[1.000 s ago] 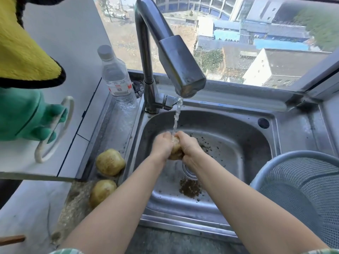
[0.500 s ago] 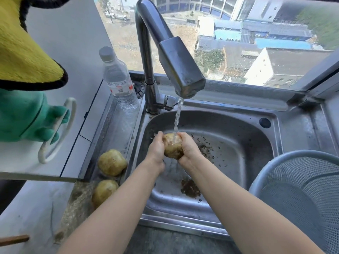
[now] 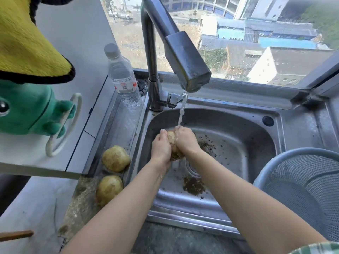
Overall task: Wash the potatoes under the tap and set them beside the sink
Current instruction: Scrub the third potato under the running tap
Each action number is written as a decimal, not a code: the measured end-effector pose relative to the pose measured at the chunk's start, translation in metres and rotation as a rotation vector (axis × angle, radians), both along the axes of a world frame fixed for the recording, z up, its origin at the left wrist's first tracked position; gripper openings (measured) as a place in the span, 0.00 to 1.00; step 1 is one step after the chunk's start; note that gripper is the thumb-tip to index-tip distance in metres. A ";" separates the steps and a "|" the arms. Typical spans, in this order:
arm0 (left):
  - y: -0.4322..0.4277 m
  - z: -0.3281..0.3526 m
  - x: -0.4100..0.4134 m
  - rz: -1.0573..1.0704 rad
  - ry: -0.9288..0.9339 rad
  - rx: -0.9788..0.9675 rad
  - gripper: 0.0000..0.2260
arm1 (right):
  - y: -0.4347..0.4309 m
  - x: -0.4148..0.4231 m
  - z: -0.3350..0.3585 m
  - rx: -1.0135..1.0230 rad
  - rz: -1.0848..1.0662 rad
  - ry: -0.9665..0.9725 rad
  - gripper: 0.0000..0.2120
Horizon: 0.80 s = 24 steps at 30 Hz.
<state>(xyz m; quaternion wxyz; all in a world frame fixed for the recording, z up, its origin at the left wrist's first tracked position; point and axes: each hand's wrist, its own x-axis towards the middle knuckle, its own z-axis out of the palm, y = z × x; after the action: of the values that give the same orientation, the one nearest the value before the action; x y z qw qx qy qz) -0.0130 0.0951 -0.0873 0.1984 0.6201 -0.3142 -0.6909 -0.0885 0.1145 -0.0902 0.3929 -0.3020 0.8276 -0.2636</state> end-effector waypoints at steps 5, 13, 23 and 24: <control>-0.008 0.006 -0.001 0.009 0.018 0.038 0.21 | 0.018 0.019 0.024 -0.229 0.046 0.086 0.17; -0.009 0.010 0.000 -0.038 0.031 -0.008 0.23 | 0.011 0.022 0.028 -0.133 0.169 0.231 0.16; -0.010 0.008 0.001 -0.034 0.004 -0.031 0.22 | 0.016 0.020 0.031 -0.103 0.225 0.140 0.21; -0.011 0.009 0.002 -0.035 0.010 -0.015 0.23 | 0.018 0.023 0.028 -0.165 0.191 0.132 0.22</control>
<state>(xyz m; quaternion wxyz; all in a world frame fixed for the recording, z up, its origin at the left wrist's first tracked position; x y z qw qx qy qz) -0.0108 0.0839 -0.0786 0.1923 0.6097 -0.3293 -0.6949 -0.0653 0.1328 -0.0620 0.3346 -0.4275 0.7947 -0.2716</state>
